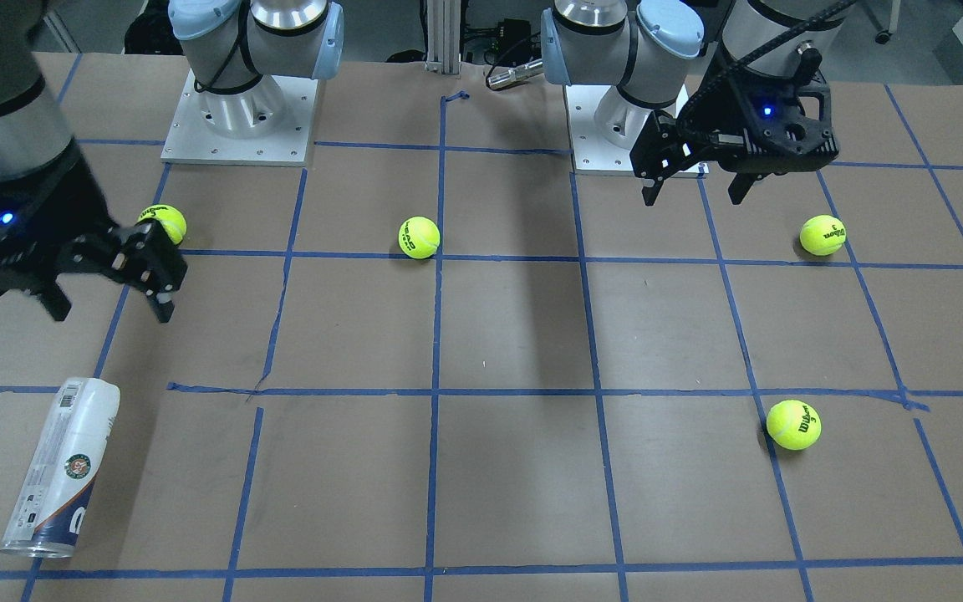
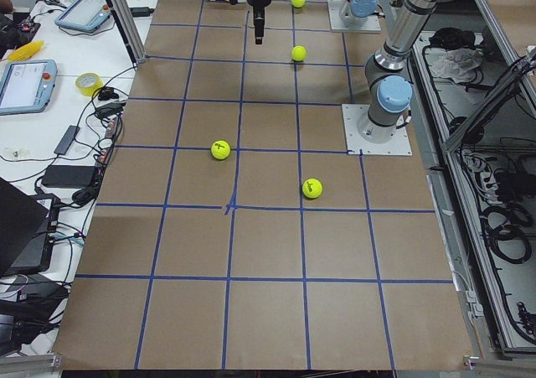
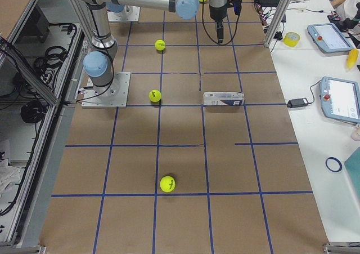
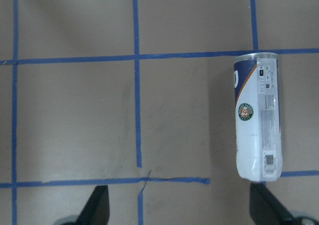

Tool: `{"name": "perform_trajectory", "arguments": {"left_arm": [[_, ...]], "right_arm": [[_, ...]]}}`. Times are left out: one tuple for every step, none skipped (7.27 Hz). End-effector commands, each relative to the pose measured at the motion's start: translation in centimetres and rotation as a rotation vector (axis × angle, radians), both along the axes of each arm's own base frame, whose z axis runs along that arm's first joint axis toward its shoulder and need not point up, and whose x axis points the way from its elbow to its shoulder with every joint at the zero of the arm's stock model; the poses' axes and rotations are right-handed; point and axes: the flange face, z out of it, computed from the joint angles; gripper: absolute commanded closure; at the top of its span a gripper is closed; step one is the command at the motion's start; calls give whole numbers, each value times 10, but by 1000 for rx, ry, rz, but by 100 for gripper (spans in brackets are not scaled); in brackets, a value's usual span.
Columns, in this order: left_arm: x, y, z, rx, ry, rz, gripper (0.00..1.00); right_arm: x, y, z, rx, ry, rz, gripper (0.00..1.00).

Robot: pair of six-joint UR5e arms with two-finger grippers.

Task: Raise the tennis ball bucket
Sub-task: 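Move the right gripper down over the upright white tennis ball can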

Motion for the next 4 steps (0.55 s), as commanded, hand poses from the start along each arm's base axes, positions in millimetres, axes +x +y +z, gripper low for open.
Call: {"name": "perform_trajectory", "arguments": {"left_arm": [[0,1,0,0,3,0,0],[0,1,0,0,0,0,0],[0,1,0,0,-1,-1,0],[0,1,0,2,-3,-1,0]], "right_arm": [[-108,-82,-53,11,27,-21,3],[-123,-98,-74,22,15,-28,4],[-125,-105,-99,49,-2,-29,5],[-127,-111,-116,56,-5,-35,5]]}}
